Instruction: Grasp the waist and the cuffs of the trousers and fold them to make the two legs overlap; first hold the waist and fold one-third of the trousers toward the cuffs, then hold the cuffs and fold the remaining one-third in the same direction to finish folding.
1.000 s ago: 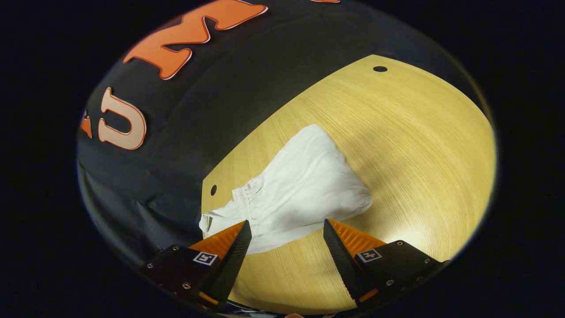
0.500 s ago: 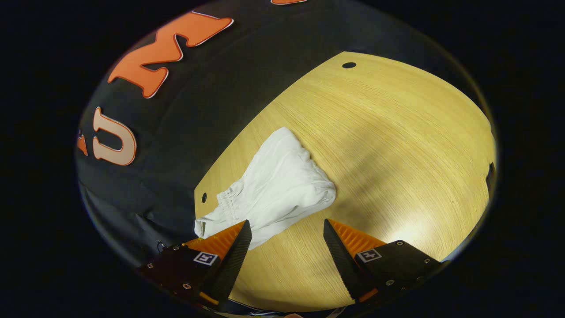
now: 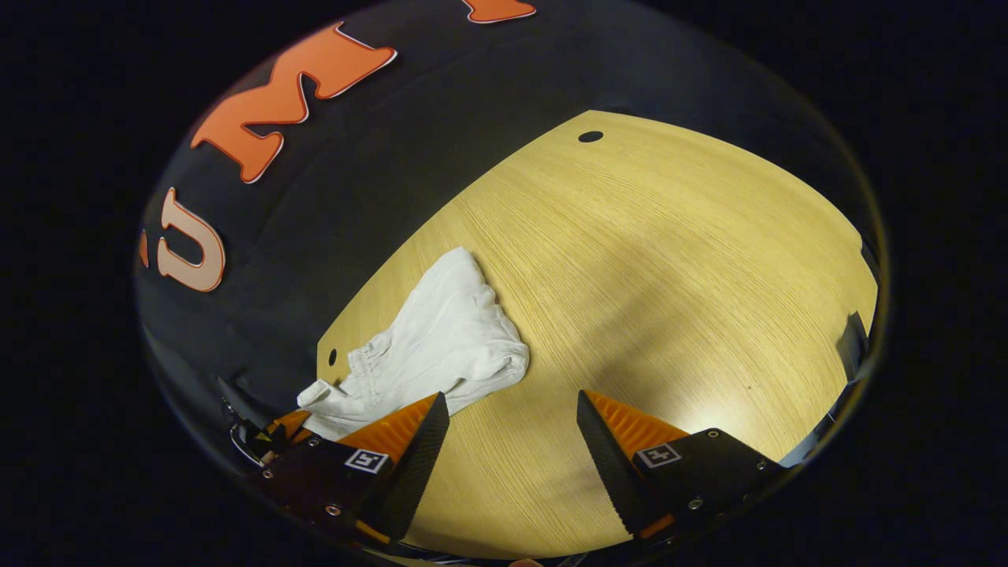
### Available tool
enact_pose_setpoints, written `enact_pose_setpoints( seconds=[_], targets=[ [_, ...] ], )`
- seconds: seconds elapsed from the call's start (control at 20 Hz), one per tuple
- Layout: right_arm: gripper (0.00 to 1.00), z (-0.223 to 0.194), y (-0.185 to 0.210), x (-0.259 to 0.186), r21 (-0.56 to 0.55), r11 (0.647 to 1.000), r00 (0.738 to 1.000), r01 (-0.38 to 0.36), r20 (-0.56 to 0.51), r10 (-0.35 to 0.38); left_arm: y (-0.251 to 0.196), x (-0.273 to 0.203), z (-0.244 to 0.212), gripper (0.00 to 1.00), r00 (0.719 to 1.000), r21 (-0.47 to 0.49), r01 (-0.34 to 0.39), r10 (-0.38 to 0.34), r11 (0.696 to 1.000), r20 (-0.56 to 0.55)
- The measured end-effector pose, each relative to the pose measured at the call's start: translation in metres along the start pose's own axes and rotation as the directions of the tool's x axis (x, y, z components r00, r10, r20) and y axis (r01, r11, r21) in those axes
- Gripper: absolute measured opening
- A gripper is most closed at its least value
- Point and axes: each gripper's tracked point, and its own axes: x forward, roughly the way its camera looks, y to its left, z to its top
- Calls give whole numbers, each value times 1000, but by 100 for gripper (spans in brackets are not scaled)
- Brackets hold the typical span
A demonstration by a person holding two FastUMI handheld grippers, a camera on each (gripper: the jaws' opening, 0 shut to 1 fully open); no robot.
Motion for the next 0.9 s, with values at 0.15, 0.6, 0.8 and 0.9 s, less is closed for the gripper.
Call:
enact_pose_setpoints(
  seconds=[0.15,0.6,0.8,0.9],
  targets=[
    [98,4,-10,-4,2,1000,1000,-16,-4,16,-69,-13,-1,7,997,144,69,-72,987,13],
    [98,38,-67,-27,45,998,999,-32,37,30,-253,23,-104,7,975,399,220,-192,890,-109],
    [98,51,-107,-38,93,995,999,-20,48,16,-303,49,-184,7,959,455,269,-191,849,-209],
    [98,56,-125,-42,104,994,999,-12,46,8,-319,73,-221,7,949,483,288,-179,827,-260]
  ],
)
